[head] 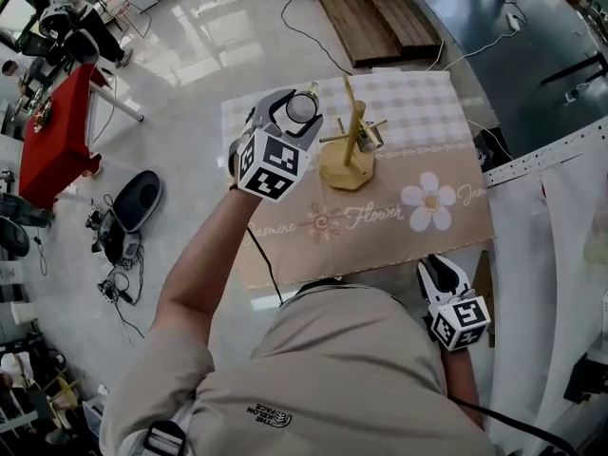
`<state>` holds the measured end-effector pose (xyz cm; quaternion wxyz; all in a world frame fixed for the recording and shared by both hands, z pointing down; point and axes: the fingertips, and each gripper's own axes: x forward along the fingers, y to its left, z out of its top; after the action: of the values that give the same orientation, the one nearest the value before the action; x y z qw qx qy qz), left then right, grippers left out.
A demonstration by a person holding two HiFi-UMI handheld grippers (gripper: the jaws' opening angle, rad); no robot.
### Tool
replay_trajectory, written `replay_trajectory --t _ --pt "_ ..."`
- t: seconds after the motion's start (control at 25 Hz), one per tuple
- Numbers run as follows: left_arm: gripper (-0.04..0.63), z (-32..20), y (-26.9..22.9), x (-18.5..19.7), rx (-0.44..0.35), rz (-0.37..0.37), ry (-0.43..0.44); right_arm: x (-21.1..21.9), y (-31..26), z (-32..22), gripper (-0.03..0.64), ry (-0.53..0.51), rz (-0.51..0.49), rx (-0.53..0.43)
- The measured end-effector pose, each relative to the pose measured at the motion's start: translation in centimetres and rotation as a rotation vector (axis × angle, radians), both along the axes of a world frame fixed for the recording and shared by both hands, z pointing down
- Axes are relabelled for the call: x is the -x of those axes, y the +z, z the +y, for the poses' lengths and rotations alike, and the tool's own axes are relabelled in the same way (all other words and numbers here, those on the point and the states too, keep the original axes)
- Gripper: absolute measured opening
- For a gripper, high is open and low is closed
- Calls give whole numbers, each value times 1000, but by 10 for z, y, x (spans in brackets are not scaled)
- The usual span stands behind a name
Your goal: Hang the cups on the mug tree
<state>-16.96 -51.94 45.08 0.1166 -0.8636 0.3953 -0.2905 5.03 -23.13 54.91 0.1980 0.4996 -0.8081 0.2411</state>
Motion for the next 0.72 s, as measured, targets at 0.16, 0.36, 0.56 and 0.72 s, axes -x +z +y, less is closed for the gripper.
replay_trajectory --t 0.16,0.36,0.56,0.72 --pt "268 -10 -25 -19 -68 -38 72 -2 -1 1 110 16 -9 -3" --pt "268 -16 -31 -38 -127 -136 158 -11 -2 5 110 64 -19 12" --pt "269 -13 -23 -49 -142 -200 241 -14 1 10 110 77 -38 6" --pt "268 -4 -14 -54 -131 -202 271 -15 -1 12 110 81 -36 5"
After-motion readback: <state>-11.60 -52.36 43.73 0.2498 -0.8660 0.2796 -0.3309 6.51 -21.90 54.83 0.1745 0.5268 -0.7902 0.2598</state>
